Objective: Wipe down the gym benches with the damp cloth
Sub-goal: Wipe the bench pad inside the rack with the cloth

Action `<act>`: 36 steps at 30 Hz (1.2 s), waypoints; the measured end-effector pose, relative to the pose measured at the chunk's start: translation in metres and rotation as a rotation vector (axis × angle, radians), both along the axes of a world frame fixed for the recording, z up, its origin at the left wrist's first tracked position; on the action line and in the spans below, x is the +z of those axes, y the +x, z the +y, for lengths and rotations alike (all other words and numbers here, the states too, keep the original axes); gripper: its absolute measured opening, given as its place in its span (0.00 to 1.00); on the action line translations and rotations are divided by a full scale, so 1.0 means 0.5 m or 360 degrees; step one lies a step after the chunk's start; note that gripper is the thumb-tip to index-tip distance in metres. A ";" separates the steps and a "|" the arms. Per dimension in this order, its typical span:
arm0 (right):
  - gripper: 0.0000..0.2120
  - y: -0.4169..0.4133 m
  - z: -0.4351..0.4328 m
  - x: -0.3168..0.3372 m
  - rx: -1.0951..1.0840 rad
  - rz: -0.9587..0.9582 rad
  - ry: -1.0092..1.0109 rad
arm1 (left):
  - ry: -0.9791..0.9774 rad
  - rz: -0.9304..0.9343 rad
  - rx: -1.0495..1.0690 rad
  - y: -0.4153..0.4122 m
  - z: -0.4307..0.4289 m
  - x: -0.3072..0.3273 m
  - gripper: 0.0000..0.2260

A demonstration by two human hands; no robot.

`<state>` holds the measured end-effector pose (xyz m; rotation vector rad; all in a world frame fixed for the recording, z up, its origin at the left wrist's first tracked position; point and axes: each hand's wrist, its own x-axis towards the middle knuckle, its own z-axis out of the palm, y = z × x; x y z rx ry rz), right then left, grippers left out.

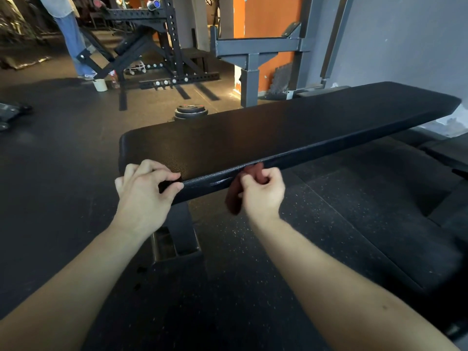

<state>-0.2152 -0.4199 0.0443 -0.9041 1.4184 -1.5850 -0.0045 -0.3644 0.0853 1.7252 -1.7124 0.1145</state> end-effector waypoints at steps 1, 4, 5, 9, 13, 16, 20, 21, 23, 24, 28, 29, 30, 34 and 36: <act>0.10 -0.025 -0.015 0.009 -0.0132 0.0001 -0.0009 | -0.0001 -0.0007 0.0002 0.000 0.000 0.000 0.08; 0.09 -0.078 -0.055 0.023 -0.0380 -0.0086 0.0022 | -0.0007 -0.0017 -0.0004 -0.001 0.002 0.001 0.08; 0.09 -0.080 -0.058 0.029 -0.0425 -0.0126 0.0038 | -0.0010 -0.0021 -0.0006 -0.001 0.002 0.001 0.08; 0.09 -0.018 -0.038 0.018 -0.0427 -0.0065 0.0005 | -0.0027 -0.0016 -0.0008 -0.003 0.002 -0.003 0.08; 0.12 0.069 0.036 -0.001 0.0077 0.0032 -0.0034 | 0.0002 -0.0007 0.0014 -0.009 -0.005 0.000 0.07; 0.10 0.053 0.024 -0.016 0.0200 0.0026 -0.0008 | 0.0005 -0.0014 0.0017 -0.006 -0.002 0.001 0.07; 0.10 -0.016 -0.011 0.007 -0.0049 0.0098 0.0005 | 0.0003 -0.0037 -0.0007 0.001 0.002 -0.001 0.08; 0.10 -0.032 -0.022 0.012 -0.0146 0.0084 0.0008 | 0.0005 -0.0043 -0.0009 0.002 0.001 -0.002 0.08; 0.10 -0.055 -0.037 0.029 -0.0339 -0.0021 -0.0004 | -0.0001 -0.0045 -0.0009 0.005 0.002 -0.002 0.08; 0.10 -0.061 -0.045 0.034 -0.0416 -0.0061 -0.0013 | -0.0004 -0.0049 -0.0009 0.006 0.002 -0.002 0.08; 0.12 -0.026 -0.041 0.041 -0.0581 -0.0098 0.0004 | -0.0011 -0.0095 -0.0040 0.008 0.005 -0.006 0.09; 0.12 -0.009 -0.031 0.043 -0.0576 -0.0109 0.0003 | -0.0011 -0.0096 -0.0046 0.008 0.005 -0.006 0.10; 0.12 0.010 -0.018 0.041 -0.0536 -0.0110 -0.0016 | -0.0007 -0.0098 -0.0053 0.008 0.005 -0.006 0.10; 0.11 0.103 0.041 0.002 -0.0131 0.0018 -0.0056 | 0.0045 -0.0102 -0.0066 0.010 0.002 0.008 0.10; 0.11 0.121 0.059 -0.013 0.0084 0.0008 -0.0079 | 0.0082 -0.0120 -0.0090 0.014 0.004 0.015 0.10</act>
